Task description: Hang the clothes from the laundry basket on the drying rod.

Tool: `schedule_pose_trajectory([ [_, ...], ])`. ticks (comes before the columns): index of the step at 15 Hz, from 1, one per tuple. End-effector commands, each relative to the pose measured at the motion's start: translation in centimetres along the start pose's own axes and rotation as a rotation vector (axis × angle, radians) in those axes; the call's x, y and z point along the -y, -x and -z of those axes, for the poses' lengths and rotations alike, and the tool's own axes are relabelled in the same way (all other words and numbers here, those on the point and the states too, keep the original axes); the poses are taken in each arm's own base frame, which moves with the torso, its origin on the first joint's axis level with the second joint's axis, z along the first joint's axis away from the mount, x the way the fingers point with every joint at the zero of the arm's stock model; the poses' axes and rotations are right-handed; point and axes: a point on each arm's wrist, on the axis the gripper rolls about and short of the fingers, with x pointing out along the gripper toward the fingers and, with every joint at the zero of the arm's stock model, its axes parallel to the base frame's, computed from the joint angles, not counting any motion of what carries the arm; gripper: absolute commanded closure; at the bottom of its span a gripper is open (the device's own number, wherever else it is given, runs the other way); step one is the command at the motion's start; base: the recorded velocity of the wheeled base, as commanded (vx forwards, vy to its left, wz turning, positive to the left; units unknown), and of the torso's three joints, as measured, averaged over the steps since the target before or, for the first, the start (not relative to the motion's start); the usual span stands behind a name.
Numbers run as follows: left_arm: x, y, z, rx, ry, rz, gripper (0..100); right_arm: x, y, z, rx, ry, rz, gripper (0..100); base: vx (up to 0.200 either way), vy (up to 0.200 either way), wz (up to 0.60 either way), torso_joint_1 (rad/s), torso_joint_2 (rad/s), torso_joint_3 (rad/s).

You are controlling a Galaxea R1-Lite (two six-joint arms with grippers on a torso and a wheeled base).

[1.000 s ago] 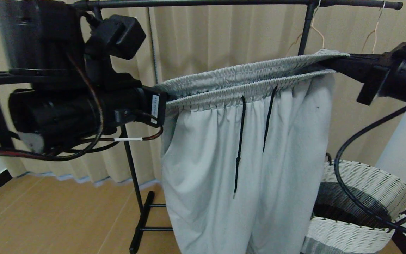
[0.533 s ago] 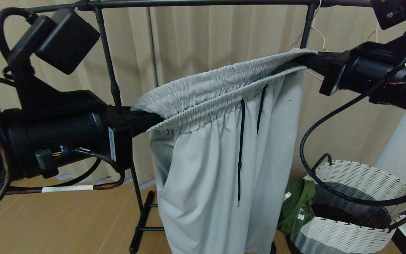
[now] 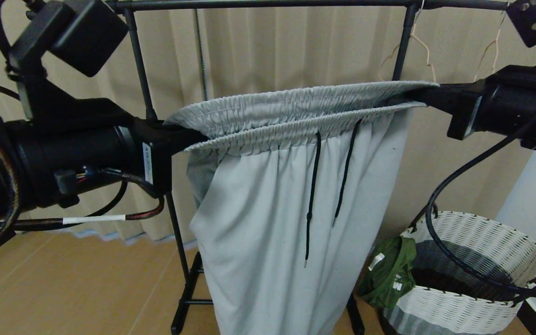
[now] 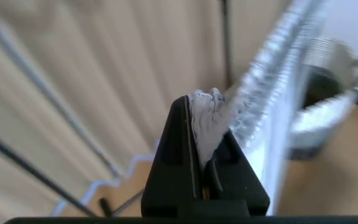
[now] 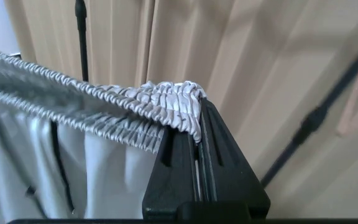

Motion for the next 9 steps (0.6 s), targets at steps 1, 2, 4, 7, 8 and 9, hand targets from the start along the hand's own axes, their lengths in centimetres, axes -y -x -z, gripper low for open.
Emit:
schedule_pose_trajectory([
  [1,-0.5,-3.0,-0.5,-0.026,0.008,-0.087,100,-0.4,3.5,-1.7,0.046,0.008,0.010,100,0.000,0.000,0.00,0.000,0.00,0.000],
  [2,-0.5,-3.0,-0.5,-0.026,0.008,-0.087,100,-0.4,3.5,-1.7,0.046,0.008,0.010,100,0.000,0.000,0.00,0.000,0.00,0.000],
  [4,-0.7,-4.4,-1.3,0.017,0.039,-0.123,100,-0.7,5.4,-1.6,0.004,0.001,0.006,100,0.000,0.000,0.00,0.000,0.00,0.000],
  [7,-0.8,-4.4,-2.1,0.069,0.045,-0.126,100,-0.8,5.5,-1.0,-0.011,-0.002,0.003,100,0.000,0.000,0.00,0.000,0.00,0.000],
  [8,-0.9,-4.4,-2.3,0.089,0.045,-0.130,100,-0.8,5.5,-0.8,-0.014,-0.002,0.002,100,0.000,0.000,0.00,0.000,0.00,0.000],
  [9,-0.9,-4.4,-2.3,0.097,0.043,-0.133,100,-0.9,5.5,-0.4,-0.026,-0.004,0.000,100,0.000,0.000,0.00,0.000,0.00,0.000],
])
